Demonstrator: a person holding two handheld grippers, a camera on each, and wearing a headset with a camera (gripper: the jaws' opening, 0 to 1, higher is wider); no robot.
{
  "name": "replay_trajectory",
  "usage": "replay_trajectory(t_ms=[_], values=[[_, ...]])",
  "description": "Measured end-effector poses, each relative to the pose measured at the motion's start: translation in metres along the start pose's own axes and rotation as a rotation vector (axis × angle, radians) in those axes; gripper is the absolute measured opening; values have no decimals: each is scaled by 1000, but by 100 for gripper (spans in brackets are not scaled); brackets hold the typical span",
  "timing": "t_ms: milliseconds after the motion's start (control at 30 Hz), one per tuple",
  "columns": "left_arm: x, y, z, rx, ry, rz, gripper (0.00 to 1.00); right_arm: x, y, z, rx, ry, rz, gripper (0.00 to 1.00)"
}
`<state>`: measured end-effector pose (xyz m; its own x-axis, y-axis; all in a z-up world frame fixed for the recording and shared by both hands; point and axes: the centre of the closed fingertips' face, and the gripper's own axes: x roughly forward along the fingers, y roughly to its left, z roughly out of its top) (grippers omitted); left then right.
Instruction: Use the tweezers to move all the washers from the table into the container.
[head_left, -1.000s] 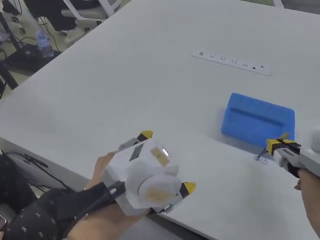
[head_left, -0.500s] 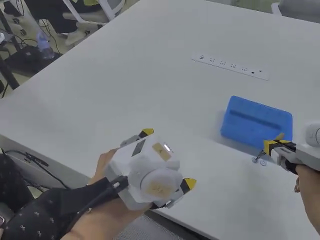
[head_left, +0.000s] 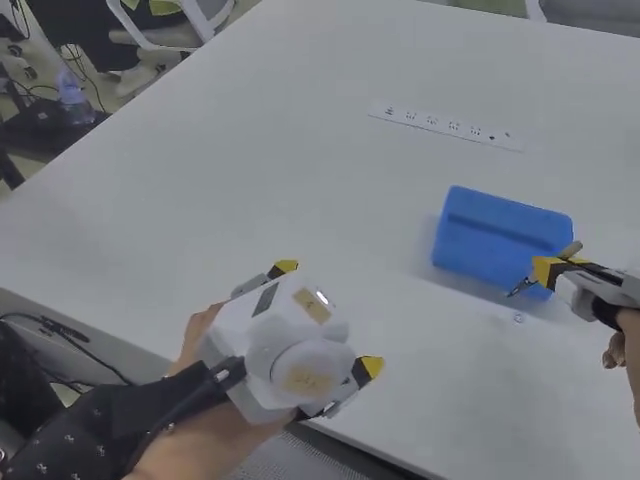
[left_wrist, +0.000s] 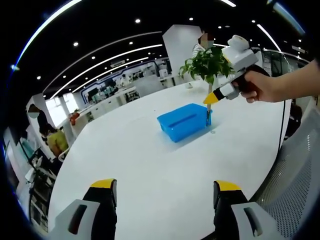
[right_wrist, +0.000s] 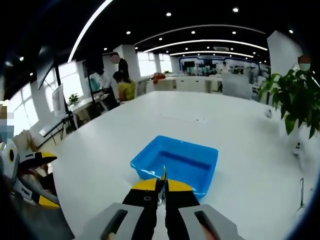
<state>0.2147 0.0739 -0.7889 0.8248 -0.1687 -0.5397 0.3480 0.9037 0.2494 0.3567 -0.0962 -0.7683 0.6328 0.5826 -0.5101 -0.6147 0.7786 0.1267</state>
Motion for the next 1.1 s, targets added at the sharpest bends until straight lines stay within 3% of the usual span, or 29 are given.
replay_trajectory(t_ms=[633, 833, 1100], values=[[1, 0, -4, 0, 26, 1, 80, 0, -1, 43, -45, -82, 12, 0], [1, 0, -5, 7, 33, 4, 79, 11, -12, 49, -37, -87, -11, 0], [2, 1, -6, 4, 36, 5, 79, 24, -23, 43, -22, -69, -42, 0]])
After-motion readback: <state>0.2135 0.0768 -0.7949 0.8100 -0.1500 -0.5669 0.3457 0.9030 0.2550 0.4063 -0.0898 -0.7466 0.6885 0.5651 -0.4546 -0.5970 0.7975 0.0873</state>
